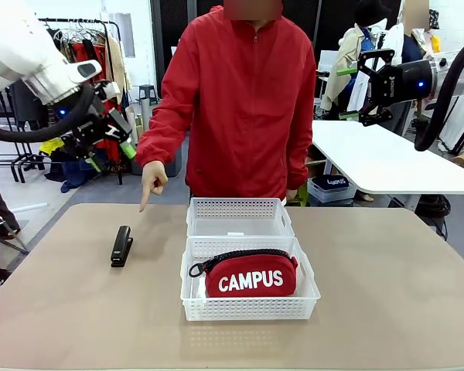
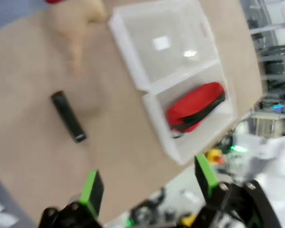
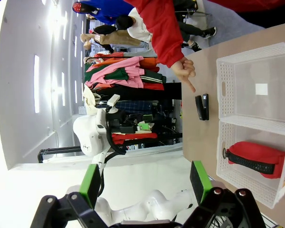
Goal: Distribute items into two baskets.
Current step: Pick up the Stapler that the person points to.
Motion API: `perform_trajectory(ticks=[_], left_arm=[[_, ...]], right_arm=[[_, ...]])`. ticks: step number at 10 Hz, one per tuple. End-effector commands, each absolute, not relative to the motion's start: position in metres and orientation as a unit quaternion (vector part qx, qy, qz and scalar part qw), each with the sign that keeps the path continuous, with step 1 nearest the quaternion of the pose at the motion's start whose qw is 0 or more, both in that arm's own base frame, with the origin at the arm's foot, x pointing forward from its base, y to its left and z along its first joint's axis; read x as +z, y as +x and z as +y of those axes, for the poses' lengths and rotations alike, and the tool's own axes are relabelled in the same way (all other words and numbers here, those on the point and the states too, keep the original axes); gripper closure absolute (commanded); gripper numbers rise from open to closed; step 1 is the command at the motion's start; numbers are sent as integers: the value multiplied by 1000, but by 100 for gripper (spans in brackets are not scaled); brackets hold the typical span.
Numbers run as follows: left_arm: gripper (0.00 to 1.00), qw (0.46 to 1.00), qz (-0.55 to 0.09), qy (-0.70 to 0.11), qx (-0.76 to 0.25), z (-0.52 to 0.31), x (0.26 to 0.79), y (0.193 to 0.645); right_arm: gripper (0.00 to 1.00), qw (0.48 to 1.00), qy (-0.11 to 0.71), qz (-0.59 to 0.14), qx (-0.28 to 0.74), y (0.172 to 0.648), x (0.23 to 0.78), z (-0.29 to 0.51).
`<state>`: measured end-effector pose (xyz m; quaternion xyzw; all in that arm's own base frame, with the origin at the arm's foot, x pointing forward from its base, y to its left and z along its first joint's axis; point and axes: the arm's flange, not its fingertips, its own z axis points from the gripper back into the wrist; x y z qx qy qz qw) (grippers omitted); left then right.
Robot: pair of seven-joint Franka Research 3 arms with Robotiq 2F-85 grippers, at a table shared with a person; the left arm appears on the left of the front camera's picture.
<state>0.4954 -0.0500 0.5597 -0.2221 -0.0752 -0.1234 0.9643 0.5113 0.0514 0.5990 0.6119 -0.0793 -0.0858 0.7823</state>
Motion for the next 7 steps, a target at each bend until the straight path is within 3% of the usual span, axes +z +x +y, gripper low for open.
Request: perform_trajectory(ticks=[1,4,7], left_arm=[[0,973,-101,-141,-152,-55,541,490],[0,983,-111,-65,-130,-63,517,488],[0,980,-111,-74,-149,-61,515,497]], right_arm=[[0,781,614,-74,-91,511,601,53],[0,781,614,-74,-91,511,601,53],[0,781,614,-74,-91,511,601,53]])
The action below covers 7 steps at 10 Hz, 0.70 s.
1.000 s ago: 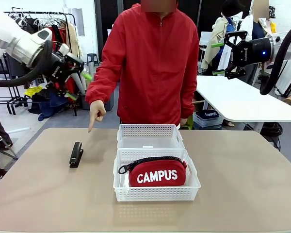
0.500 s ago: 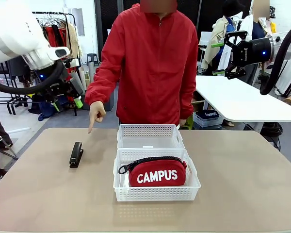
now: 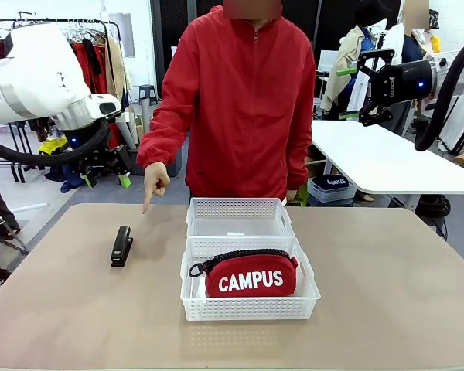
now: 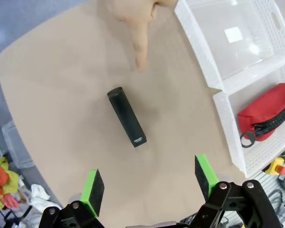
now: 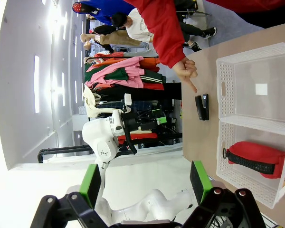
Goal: Distribute items into two baskets.
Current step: Pick up the Stapler that the person points to.
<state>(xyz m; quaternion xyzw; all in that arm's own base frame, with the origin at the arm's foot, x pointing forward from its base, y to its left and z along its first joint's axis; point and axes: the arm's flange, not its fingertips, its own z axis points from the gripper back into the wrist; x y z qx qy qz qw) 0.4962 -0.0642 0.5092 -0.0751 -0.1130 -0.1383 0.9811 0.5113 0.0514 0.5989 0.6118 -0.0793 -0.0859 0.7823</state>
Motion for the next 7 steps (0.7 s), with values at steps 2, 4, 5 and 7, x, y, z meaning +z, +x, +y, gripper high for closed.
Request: perform_trajectory(ticks=[2,4,5,7], left_arm=[[0,980,-111,-74,-149,-61,515,497],[0,981,-113,-75,-141,-65,511,496],[0,986,-117,-24,-113,-76,499,495],[0,988,-130,49,-68,-84,473,503]], right_arm=[[0,781,614,-74,-91,511,601,53],[0,781,614,-74,-91,511,601,53],[0,781,614,-74,-91,511,601,53],[0,781,614,-74,-91,511,601,53]])
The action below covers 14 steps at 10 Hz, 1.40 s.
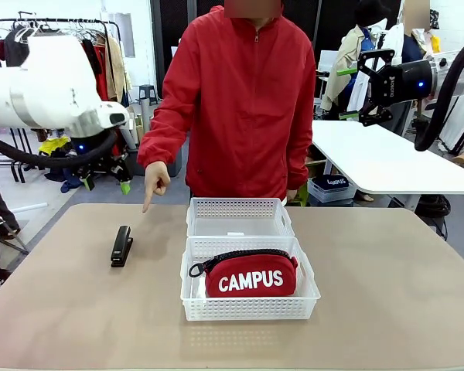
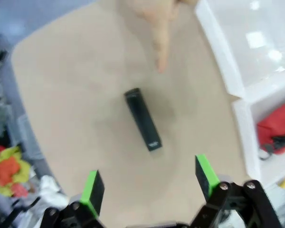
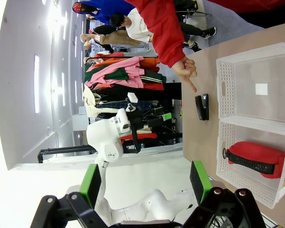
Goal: Distribute items into two baskets.
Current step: Pick up the Stapler that the person points to.
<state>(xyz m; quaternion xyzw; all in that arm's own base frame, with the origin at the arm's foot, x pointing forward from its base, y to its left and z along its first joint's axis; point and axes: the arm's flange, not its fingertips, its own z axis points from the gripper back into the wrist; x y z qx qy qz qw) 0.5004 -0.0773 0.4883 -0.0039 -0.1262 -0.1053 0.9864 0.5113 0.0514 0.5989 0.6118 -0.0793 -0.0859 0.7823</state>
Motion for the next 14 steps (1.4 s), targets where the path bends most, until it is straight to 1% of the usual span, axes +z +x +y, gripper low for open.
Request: perform_trajectory(ticks=[1,3,5,8,10,14], left_arm=[[0,989,-117,61,-61,-86,460,507],[0,996,-75,48,-25,-83,434,513],[0,998,-43,38,-15,-83,407,515],[0,1000,-22,11,-3,-82,378,521],[0,1000,-24,-6,1,-85,367,524],[0,1000,-14,-12,14,-86,340,534]], right_arm=[[0,781,614,-74,-91,511,601,53],[0,781,614,-74,-91,511,601,53],[0,781,614,-74,-91,511,601,53],[0,781,614,-74,-91,511,601,53],[0,781,614,-74,-91,511,601,53],[0,781,614,-74,-91,511,601,53]])
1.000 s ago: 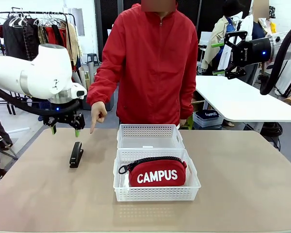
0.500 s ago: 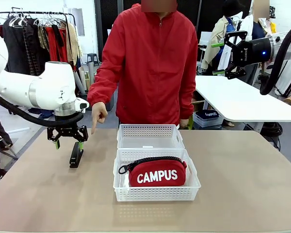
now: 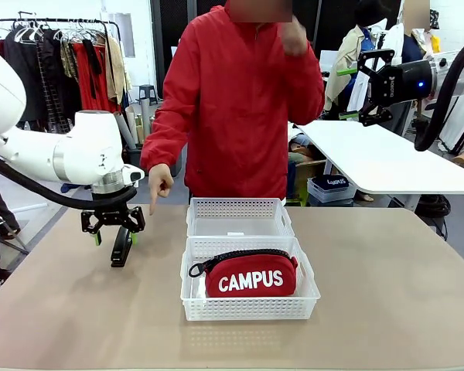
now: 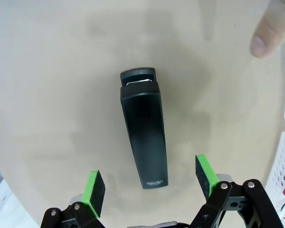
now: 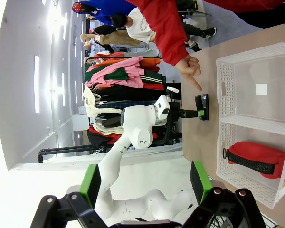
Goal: Distribute items into two baskets.
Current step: Pick up the Stapler that the person points to.
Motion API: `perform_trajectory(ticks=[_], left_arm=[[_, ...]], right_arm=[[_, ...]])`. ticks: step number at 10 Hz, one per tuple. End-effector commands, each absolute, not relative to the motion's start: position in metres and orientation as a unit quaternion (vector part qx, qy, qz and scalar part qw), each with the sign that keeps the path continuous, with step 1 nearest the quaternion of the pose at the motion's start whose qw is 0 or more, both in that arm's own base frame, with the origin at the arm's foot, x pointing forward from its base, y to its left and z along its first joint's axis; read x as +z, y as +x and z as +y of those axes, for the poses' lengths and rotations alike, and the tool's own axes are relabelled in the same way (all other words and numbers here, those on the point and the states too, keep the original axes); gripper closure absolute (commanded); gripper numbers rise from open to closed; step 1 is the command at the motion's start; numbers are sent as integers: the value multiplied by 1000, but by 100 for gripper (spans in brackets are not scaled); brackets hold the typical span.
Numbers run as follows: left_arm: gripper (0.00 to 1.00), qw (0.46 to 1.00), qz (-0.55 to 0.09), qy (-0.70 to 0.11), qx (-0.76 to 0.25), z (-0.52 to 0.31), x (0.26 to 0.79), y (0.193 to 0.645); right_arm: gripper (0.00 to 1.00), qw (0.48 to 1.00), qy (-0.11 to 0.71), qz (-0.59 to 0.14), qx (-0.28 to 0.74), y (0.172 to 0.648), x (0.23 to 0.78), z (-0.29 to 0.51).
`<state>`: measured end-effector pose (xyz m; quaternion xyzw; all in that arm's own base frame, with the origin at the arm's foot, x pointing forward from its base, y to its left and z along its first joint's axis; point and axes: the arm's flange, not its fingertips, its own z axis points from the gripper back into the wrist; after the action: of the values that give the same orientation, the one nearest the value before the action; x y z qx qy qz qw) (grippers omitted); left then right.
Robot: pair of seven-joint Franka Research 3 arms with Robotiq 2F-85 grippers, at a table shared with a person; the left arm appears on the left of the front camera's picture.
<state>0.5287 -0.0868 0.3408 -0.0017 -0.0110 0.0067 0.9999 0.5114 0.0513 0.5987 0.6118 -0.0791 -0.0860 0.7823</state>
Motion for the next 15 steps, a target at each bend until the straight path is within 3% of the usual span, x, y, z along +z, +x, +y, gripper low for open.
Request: perform_trajectory(ticks=[1,2,6,7,15], left_arm=[[0,1000,-14,-14,15,-86,338,534],[8,1000,-21,-7,14,-86,337,536],[85,1000,-24,-7,18,-86,337,537],[100,1000,-23,-5,18,-84,337,539],[100,999,-30,-7,24,-81,345,540]], right_arm=[[0,781,614,-74,-91,511,601,53],[0,781,614,-74,-91,511,601,53],[0,781,614,-74,-91,511,601,53],[0,781,614,-74,-91,511,601,53],[0,781,614,-74,-91,511,601,53]])
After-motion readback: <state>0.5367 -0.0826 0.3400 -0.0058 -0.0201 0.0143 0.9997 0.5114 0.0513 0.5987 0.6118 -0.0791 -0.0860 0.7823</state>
